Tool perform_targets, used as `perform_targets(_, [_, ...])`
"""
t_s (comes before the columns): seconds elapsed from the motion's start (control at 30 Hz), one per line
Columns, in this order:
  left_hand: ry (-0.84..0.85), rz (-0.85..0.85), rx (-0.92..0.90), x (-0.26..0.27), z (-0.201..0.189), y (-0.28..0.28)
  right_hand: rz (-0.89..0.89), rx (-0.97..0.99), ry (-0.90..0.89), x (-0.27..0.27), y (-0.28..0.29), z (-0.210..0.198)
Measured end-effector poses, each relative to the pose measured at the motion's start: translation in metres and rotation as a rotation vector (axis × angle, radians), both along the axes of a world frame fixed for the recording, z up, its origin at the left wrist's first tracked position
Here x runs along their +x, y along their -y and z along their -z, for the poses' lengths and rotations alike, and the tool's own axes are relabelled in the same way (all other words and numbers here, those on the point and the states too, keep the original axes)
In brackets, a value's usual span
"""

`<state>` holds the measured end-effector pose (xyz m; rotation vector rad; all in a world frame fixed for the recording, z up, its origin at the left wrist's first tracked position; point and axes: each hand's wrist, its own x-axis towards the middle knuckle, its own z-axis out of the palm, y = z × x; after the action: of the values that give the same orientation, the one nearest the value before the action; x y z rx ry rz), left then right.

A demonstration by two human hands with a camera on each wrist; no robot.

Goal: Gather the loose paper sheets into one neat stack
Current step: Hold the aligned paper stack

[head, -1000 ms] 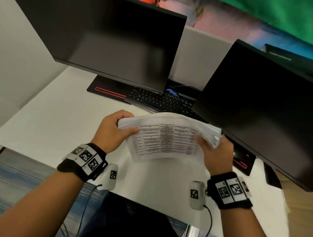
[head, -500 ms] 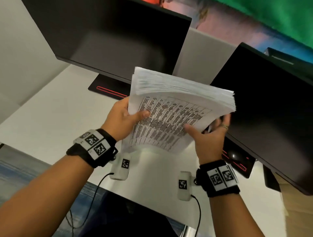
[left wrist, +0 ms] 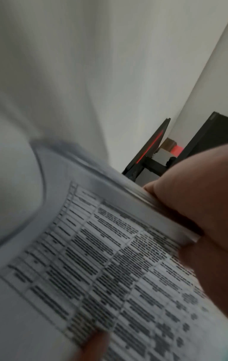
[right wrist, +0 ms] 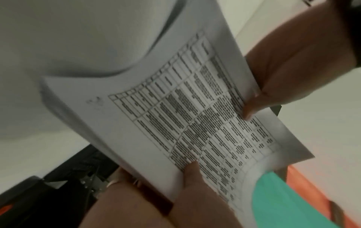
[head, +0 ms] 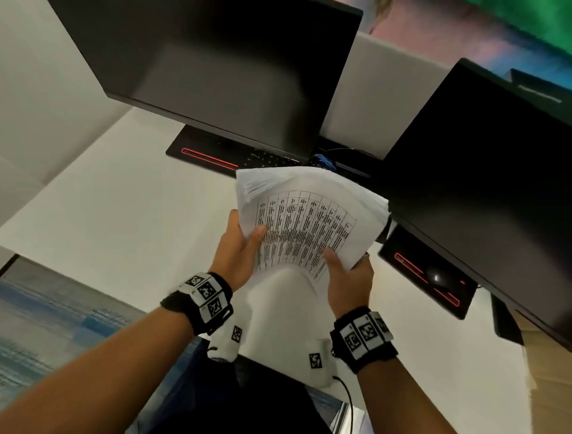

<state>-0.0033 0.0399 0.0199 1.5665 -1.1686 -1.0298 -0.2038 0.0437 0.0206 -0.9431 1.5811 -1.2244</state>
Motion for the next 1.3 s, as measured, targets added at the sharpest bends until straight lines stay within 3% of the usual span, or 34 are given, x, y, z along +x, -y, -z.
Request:
perform_targets(0.13, [0.113,0.033,0.112,0.016,-0.010,0.013,-0.081,0.015,-0.110,-0.011,0.007,0.004])
perform_targets(0.2, [0.150,0.045,0.231,0.026,0.004,0.016,-0.176,0.138,-0.172,-0.010,0.009,0.018])
perform_targets(0.3, [0.190,0.060,0.455,0.036,0.060,0.007,-0.357,0.395,-0.290,0.000,0.005,0.049])
perform_targets(0.37, [0.187,0.100,0.437,0.042,0.117,0.004,-0.380,0.450,-0.333,0.007,0.001,0.064])
perform_targets(0.4, [0.212,0.105,0.437,0.042,0.128,0.003,-0.367,0.452,-0.341,0.010,0.000,0.066])
perform_targets(0.53, [0.271,0.090,0.460,0.035,0.071,-0.002,-0.316,0.459,-0.308,0.020,-0.001,0.058])
perform_targets(0.6, [0.220,0.065,0.483,0.048,0.069,0.001,-0.303,0.449,-0.263,0.025,0.005,0.050])
perform_targets(0.83, [0.123,-0.109,0.377,0.150,0.041,0.038,-0.332,0.441,-0.172,0.103,0.061,0.045])
perform_targets(0.93, [0.164,-0.156,0.395,0.199,0.036,0.062,-0.363,0.477,-0.121,0.147,0.091,0.052])
perform_targets(1.03, [0.339,-0.145,0.456,0.228,0.038,0.078,-0.435,0.561,-0.211,0.181,0.107,0.064])
perform_targets(1.13, [0.415,-0.147,0.522,0.243,0.043,0.086,-0.469,0.605,-0.316,0.195,0.110,0.084])
perform_targets(1.3, [0.453,-0.117,0.527,0.260,0.051,0.094,-0.477,0.674,-0.331,0.203,0.114,0.097])
